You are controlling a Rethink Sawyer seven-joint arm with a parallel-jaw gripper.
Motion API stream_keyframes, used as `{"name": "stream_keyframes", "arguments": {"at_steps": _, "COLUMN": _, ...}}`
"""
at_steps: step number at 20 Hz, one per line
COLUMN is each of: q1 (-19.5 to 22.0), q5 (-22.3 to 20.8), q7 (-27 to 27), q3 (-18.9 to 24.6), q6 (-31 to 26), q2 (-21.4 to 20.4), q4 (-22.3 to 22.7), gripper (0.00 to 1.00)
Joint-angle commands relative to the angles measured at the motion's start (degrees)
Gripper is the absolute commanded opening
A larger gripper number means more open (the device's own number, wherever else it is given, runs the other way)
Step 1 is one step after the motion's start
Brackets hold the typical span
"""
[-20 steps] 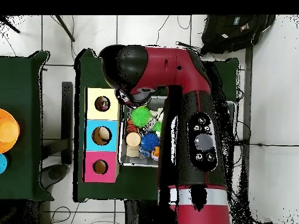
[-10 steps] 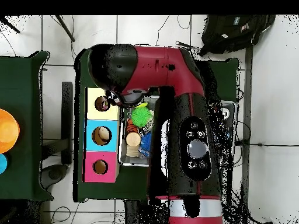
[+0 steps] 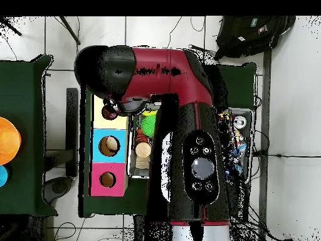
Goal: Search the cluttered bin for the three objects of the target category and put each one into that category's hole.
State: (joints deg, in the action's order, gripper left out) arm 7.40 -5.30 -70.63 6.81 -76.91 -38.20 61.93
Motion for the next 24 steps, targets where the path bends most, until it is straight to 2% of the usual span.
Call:
{"name": "stream_keyframes", "arguments": {"at_steps": 1, "q1": -0.1, "q5": 1.6, "q7": -15.0, "q3": -1.7, "q6": -5.8, "q2": -0.1, "q4": 5.6, "gripper": 0.00}}
{"name": "stream_keyframes", "arguments": {"at_steps": 24, "q1": -5.3, "q5": 6.0, "q7": -19.2, "q3": -6.9, "q6": -4.6, "q2": -3.4, "q4": 11.1, "gripper": 0.00}}
